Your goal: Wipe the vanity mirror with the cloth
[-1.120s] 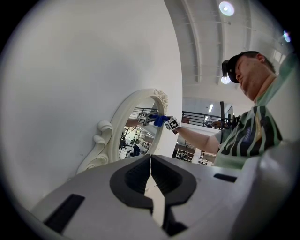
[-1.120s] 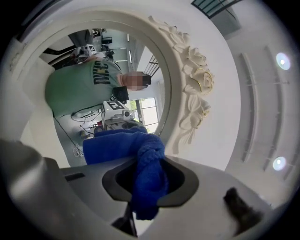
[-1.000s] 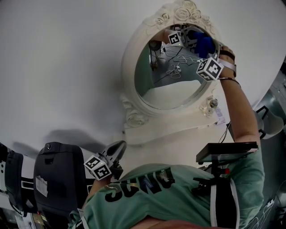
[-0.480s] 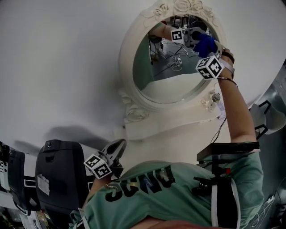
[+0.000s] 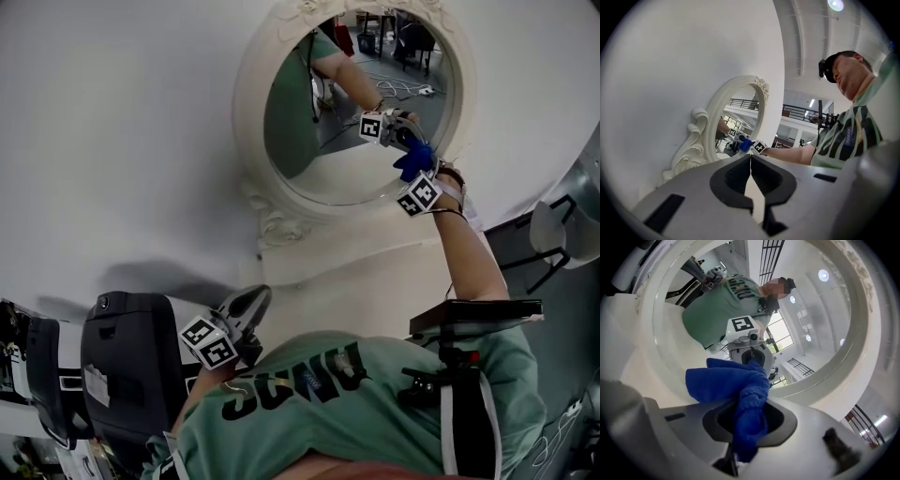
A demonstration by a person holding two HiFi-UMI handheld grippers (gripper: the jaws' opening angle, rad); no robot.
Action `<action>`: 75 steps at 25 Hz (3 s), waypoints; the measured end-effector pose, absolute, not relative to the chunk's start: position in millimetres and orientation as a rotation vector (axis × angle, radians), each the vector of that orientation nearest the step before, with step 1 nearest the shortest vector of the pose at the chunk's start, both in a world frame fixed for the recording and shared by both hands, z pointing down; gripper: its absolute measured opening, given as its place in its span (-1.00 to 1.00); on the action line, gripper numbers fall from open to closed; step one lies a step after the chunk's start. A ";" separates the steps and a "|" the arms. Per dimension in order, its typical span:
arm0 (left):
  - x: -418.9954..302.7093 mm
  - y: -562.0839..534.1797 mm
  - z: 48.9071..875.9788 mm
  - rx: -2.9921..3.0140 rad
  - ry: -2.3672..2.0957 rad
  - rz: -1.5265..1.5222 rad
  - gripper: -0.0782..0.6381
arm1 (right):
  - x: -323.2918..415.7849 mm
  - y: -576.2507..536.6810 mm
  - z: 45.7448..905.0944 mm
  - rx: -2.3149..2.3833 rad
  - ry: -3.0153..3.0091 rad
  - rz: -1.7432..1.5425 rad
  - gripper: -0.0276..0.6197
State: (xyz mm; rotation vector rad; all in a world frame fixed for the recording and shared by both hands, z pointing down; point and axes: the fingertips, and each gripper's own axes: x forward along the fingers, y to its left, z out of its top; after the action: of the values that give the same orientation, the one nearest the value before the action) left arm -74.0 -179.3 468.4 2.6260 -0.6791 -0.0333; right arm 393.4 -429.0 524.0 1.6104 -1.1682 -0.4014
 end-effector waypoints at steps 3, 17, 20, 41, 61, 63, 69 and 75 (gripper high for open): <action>-75.2 -178.6 469.4 2.610 -0.697 -0.034 -0.75 | 394.1 -429.4 543.6 1.591 -1.154 -0.399 -0.69; -90.4 -172.0 459.9 2.622 -0.737 -0.091 -0.75 | 371.9 -423.9 464.4 1.551 -1.200 -0.532 -0.67; -95.1 -173.2 457.5 2.632 -0.749 -0.112 -0.75 | 361.0 -428.2 355.5 1.650 -1.155 -0.750 -0.67; -103.8 -176.6 462.9 2.608 -0.726 -0.160 -0.75 | 367.7 -437.1 197.0 1.538 -0.627 -1.149 -0.69; -73.0 -164.5 478.6 2.579 -0.684 -0.001 -0.75 | 360.9 -427.1 585.8 1.387 -1.151 -0.469 -0.69; -75.4 -163.1 479.7 2.571 -0.696 0.003 -0.75 | 333.0 -425.7 616.6 1.410 -1.216 -0.385 -0.70; -86.1 -159.2 479.5 2.565 -0.730 -0.014 -0.75 | 268.2 -424.2 655.5 1.438 -1.423 -0.148 -0.71; -77.6 -154.1 468.4 2.616 -0.690 -0.061 -0.75 | 212.1 -409.9 672.6 1.405 -1.754 0.173 -0.69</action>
State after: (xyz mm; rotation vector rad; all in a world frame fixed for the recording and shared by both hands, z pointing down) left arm -77.6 -154.1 468.4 2.6160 -0.6902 -0.0610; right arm 212.1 -409.9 672.6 1.4053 -1.7539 0.1731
